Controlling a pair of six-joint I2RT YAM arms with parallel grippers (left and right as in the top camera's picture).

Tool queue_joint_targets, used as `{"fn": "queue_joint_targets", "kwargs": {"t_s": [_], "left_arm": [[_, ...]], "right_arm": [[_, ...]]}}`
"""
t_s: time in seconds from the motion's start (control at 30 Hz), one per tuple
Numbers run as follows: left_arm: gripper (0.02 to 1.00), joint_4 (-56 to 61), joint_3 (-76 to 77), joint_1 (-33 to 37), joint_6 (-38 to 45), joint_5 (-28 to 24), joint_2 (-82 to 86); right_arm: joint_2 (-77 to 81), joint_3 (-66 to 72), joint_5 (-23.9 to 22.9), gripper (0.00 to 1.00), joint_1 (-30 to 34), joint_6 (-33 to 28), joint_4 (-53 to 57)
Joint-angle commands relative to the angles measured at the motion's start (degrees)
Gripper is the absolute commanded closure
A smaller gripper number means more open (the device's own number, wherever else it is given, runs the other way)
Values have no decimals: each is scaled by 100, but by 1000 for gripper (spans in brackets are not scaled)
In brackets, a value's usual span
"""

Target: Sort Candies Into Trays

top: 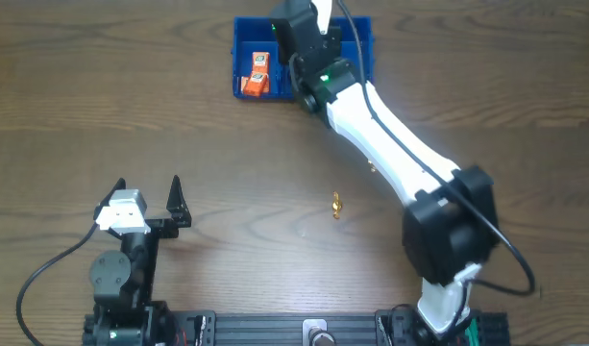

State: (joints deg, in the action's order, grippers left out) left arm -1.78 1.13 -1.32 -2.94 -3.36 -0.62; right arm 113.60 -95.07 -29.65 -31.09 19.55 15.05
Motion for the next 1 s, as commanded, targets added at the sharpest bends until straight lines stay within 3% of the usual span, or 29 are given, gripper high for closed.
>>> {"fn": "queue_joint_targets", "kwargs": {"t_s": [0.03,0.77,0.9,1.0], "left_arm": [[20,-249,-85,13,22,-55,35],[23,-249,-85,13,20,-55,35],[20,-249,-85,13,20,-55,35],[20,-249,-85,13,20,-55,35]], "right_arm": [[387,13,20,757,96,-273,-247],[960,13,304,746,122,-138,-695],[997,13,365,632,122,-140,-686],[997,13,380,459,122,-142,-684]]}}
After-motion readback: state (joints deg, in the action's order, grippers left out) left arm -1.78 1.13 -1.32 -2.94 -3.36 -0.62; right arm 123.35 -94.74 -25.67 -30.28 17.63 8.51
